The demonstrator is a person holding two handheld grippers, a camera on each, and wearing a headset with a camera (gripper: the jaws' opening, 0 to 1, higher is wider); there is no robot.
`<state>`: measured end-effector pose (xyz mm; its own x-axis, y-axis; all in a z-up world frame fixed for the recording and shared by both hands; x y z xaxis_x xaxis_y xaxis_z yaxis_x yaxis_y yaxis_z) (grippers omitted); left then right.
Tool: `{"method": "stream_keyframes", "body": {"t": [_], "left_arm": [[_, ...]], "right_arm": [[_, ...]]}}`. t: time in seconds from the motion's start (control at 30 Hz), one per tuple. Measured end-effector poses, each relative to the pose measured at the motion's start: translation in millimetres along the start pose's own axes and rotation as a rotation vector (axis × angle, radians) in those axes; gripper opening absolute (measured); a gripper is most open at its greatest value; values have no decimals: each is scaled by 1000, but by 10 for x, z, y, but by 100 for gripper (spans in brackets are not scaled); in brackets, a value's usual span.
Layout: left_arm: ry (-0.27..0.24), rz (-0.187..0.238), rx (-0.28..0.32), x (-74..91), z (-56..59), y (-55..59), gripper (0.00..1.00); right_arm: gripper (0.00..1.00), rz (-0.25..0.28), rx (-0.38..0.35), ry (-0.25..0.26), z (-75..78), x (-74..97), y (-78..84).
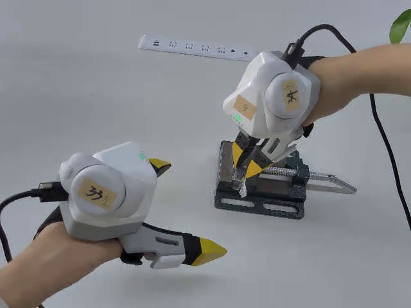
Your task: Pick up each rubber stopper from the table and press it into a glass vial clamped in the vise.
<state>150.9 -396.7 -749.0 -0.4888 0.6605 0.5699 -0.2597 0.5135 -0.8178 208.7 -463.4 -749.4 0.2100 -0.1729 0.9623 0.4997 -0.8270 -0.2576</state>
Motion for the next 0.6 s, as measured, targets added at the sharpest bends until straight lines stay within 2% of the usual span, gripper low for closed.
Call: {"method": "stream_keyframes", "body": {"t": [0.3, 0.6], "left_arm": [[-2, 1, 3, -4, 4, 2, 95], [-5, 6, 4, -11, -4, -1, 95]], "right_arm": [[4, -29, -41, -1, 25, -13, 0], [4, -16, -113, 19, 44, -40, 12]]}}
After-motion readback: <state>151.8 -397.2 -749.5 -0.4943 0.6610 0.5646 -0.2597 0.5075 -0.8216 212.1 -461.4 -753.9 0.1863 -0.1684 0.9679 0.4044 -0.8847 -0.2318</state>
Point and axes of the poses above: the centre of the closed fingertips' face, and the gripper's own axes: x roughly backward along the fingers, z roughly to its right, y roughly out of its underside, the point moved 2 cm from there along x, roughly backward along the fingers, and after that the axes turned 14 degrees about -x, right-handed, at the moved point
